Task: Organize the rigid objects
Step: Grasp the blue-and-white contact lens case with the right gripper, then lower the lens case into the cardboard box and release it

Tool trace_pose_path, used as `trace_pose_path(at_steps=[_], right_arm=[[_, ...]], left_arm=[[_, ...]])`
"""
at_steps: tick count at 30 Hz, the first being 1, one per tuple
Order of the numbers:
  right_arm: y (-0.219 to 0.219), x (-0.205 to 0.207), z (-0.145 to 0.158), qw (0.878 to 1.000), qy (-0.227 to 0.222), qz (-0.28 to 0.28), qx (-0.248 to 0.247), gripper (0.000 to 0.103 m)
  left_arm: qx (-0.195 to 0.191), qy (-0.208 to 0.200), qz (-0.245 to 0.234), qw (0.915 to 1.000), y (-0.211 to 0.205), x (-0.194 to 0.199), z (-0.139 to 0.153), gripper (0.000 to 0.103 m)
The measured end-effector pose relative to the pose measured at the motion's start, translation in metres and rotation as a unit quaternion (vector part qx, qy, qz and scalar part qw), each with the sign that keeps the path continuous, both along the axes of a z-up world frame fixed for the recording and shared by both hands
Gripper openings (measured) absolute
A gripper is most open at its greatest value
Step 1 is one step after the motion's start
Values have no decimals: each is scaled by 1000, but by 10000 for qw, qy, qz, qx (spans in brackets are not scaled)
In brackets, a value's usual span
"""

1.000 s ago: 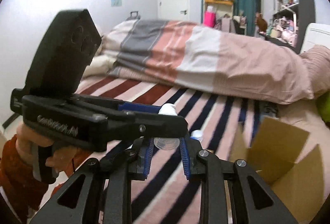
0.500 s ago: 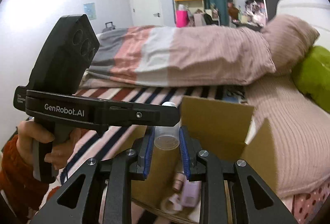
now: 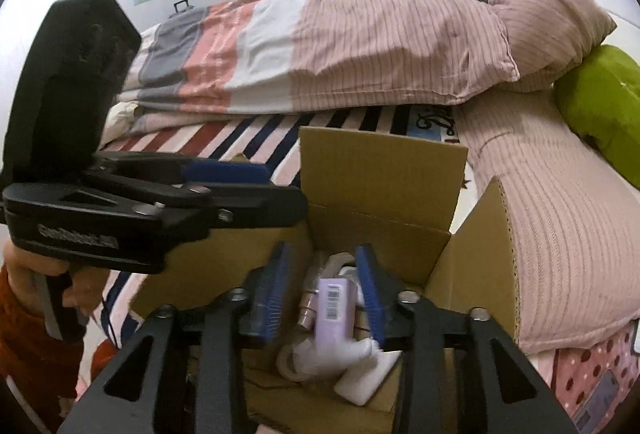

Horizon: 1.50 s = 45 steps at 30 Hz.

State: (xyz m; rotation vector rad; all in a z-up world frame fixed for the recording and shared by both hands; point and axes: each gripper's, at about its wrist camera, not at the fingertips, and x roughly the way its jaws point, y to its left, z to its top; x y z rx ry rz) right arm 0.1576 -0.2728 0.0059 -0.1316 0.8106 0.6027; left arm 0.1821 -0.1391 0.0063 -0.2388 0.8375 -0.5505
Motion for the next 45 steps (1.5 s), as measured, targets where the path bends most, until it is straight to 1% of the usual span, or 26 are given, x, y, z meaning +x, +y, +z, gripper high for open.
trace_pose_path(at_steps=[1, 4, 6, 8, 10, 12, 14, 16, 17, 18, 21, 24, 27, 29, 32, 33, 34, 35, 36, 38, 41, 43, 45], right_arm=[[3, -2, 3, 10000, -31, 22, -5, 36], [18, -14, 16, 9997, -225, 136, 6, 37], [33, -24, 26, 9989, -381, 282, 71, 38], [58, -37, 37, 9970, -554, 517, 149, 39], [83, -49, 40, 9949, -642, 765, 156, 40], [116, -59, 37, 9923, -621, 1067, 143, 41], [147, -64, 26, 9902, -473, 1306, 112, 43], [172, -64, 11, 9893, -315, 1420, 68, 53], [183, -62, 2, 9894, -233, 1436, 33, 54], [197, -58, -14, 9902, -98, 1393, -55, 55], [217, -40, -51, 9940, 171, 1046, -259, 55], [220, -10, -91, 9975, 371, 419, -440, 58], [217, 27, -127, 9969, 572, -236, -486, 59], [216, 44, -140, 9958, 526, -490, -559, 59], [221, 68, -154, 9934, 404, -693, -815, 59], [222, 72, -157, 9931, 319, -716, -867, 59], [224, 74, -158, 9929, 234, -718, -913, 50], [225, 75, -159, 9923, 141, -735, -984, 36], [226, 75, -158, 9919, 81, -729, -1034, 29], [224, 71, -154, 9935, 35, -620, -955, 28], [226, 51, -138, 9964, -147, -189, -809, 28], [224, 30, -120, 9984, -174, 185, -510, 28], [223, 8, -99, 9978, -230, 551, -284, 28]], left_arm=[[-19, -86, 64, 9999, 7, -5, 5, 72], [45, -374, 323, 9988, 36, -22, 20, 78], [181, -530, 571, 9968, 60, -36, 27, 82], [335, -656, 796, 9941, 84, -51, 31, 83], [479, -738, 1043, 9907, 109, -65, 31, 84], [581, -756, 1313, 9867, 136, -80, 26, 84], [651, -745, 1536, 9832, 161, -93, 17, 85], [696, -687, 1719, 9802, 182, -101, 4, 89], [709, -651, 1810, 9788, 194, -106, -6, 90], [719, -630, 1855, 9780, 201, -108, -13, 90], [727, -517, 1974, 9763, 222, -114, -40, 90], [647, -345, 2023, 9766, 234, -117, -67, 90], [598, -208, 2048, 9768, 239, -115, -87, 90], [539, -127, 2040, 9774, 241, -111, -97, 90], [429, -58, 2008, 9787, 243, -107, -107, 90], [415, -54, 2004, 9788, 243, -106, -108, 90], [409, -47, 2000, 9789, 242, -105, -108, 90], [411, -40, 1995, 9790, 242, -105, -108, 90], [416, -35, 1994, 9790, 241, -104, -109, 90], [420, -25, 1997, 9790, 240, -105, -107, 90], [338, -66, 1946, 9803, 238, -106, -102, 90], [238, -117, 1863, 9821, 232, -107, -94, 90], [117, -215, 1726, 9847, 224, -109, -83, 90]])
